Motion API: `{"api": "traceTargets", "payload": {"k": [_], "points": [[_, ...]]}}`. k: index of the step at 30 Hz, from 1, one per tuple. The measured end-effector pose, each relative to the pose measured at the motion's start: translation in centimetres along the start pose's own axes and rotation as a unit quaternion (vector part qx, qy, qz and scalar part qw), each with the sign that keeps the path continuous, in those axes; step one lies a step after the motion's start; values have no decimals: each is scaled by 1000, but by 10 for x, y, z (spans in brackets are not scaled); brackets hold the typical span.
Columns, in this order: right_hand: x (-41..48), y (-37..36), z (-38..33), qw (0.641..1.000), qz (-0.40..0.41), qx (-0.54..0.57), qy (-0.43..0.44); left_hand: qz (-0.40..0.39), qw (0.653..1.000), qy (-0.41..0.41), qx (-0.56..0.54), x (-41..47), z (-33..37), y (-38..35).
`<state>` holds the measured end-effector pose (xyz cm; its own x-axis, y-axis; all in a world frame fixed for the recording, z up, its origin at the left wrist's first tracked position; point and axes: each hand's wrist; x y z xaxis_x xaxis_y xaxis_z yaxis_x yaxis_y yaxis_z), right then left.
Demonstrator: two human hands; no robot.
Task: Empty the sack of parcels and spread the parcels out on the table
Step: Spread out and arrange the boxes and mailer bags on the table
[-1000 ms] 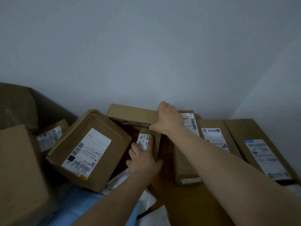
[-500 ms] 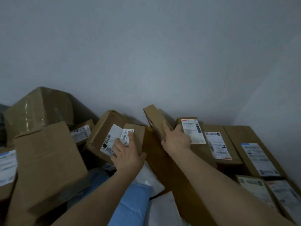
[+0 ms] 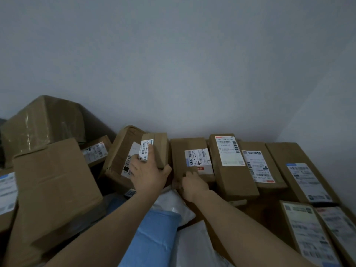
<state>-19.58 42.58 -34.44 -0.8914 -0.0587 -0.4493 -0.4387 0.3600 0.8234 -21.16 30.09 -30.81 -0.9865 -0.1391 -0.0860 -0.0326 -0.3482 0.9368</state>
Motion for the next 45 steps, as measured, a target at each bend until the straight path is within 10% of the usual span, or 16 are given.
{"api": "traceTargets", "payload": {"k": [3, 7, 14, 21, 27, 34, 40, 45], "points": [[1, 6, 13, 959, 96, 264, -26, -6, 999, -46, -8, 2, 8, -5], [-3, 30, 20, 761, 100, 639, -58, -53, 989, -123, -60, -3, 24, -19], [-26, 50, 57, 719, 312, 621, 6, -194, 935, -232, -183, -26, 54, -34], [-89, 73, 121, 646, 451, 615, -30, -256, 920, -297, 3, -59, 92, -63], [-138, 44, 146, 637, 445, 618, -117, -198, 956, -215, 22, -61, 130, -84], [-152, 16, 148, 749, 400, 461, -259, -143, 942, -280, 115, -67, 133, -73], [-130, 27, 138, 729, 337, 514, -300, -165, 930, -303, 129, -64, 131, -78], [-100, 28, 135, 782, 359, 426, -278, -181, 933, -285, 121, -54, 129, -77]]}}
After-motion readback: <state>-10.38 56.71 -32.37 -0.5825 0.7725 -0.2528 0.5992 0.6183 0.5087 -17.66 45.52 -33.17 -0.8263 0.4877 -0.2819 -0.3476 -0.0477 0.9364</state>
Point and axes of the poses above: each hand's wrist, its own x-axis towards the middle knuckle, its own y-axis out of the back of the hand, z = x × y, and after that the axes turned 11 degrees about x, right-handed
